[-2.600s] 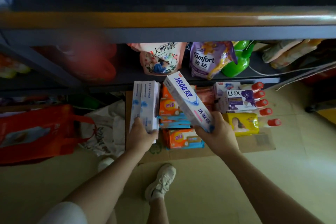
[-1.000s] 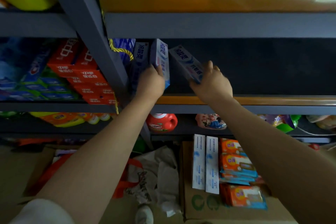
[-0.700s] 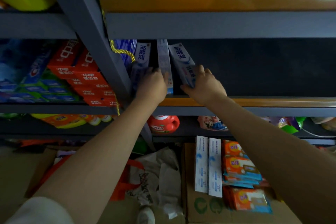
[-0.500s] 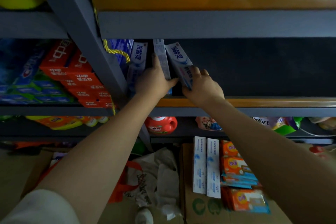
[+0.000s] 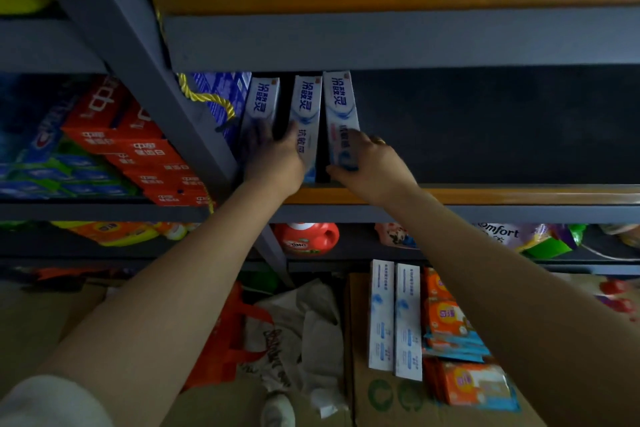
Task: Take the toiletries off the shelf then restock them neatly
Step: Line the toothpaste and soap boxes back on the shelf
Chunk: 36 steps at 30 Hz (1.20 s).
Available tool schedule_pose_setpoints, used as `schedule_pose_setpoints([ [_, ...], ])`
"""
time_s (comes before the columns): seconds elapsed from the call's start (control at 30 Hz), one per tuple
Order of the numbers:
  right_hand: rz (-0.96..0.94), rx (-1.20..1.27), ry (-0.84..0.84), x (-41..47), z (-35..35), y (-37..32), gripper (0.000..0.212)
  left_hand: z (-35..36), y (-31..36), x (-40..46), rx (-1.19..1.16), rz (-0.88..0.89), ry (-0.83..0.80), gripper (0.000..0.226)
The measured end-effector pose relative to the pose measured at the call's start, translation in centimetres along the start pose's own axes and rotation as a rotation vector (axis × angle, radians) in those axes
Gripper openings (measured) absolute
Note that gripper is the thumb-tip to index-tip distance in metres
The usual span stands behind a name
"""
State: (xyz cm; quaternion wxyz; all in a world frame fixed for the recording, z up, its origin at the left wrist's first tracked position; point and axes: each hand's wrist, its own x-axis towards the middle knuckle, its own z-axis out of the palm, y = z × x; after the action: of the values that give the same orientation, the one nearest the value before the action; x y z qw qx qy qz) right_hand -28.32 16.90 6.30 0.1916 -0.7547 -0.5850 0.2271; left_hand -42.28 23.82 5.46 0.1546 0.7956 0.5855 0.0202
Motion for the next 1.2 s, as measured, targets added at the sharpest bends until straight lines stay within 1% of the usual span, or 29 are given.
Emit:
schedule_pose_setpoints([
  [0.1,-0.088,-0.004,0.036,-0.3,0.8,-1.0,0.044,-0.3,-0.2,-0.1,0.009,0.075,0.000,0.054],
  [0.2,-0.138,-0.047,0.089,-1.4,1.1,-1.4,0.038,-0.6,-0.2,-0.9,0.059,0.159,0.002,0.047],
  [0.33,-0.194,-0.107,0.101,-2.7,0.8,-0.8,0.037,-0.6,-0.2,-2.1,0.133,0.148,-0.079,0.058],
  [0.4,-0.146,-0.111,0.058,-2.2,0.4,-0.4,0.040,-0.8,-0.4,-2.7,0.106,0.174,-0.139,0.057],
  [0.5,0.003,0.046,-0.040,-0.4,0.2,-0.5,0.046,-0.8,-0.7,-3.2,0.001,0.189,-0.186,0.056],
  [0.6,0.041,0.128,-0.112,1.3,0.6,-1.3,0.045,-0.7,-0.1,-3.5,-0.058,0.176,-0.137,0.051],
  [0.73,0.067,0.225,-0.130,2.3,0.1,-1.3,0.047,-1.4,1.4,-3.1,-0.065,0.170,-0.137,0.048],
  [0.8,0.066,0.234,-0.138,2.1,-0.2,-1.1,0.050,-1.4,1.7,-3.2,-0.081,0.172,-0.146,0.048],
  [0.87,0.049,0.217,-0.150,1.6,-0.4,-0.8,0.050,-1.0,1.2,-3.6,-0.048,0.199,-0.142,0.047],
  [0.97,0.011,0.155,-0.154,0.7,-0.2,-0.7,0.046,-0.6,-0.3,-4.1,-0.023,0.235,-0.071,0.045],
  [1.1,0.005,0.103,-0.080,0.4,0.5,-1.0,0.039,-0.5,-0.3,-4.1,0.048,0.251,-0.003,0.044],
  [1.13,0.028,0.088,-0.060,0.4,0.6,-1.1,0.036,-0.5,0.0,-4.2,0.046,0.238,0.011,0.045],
  [1.2,0.083,0.033,-0.034,0.1,0.9,-1.2,0.030,-0.3,0.4,-4.1,0.049,0.135,0.002,0.050],
])
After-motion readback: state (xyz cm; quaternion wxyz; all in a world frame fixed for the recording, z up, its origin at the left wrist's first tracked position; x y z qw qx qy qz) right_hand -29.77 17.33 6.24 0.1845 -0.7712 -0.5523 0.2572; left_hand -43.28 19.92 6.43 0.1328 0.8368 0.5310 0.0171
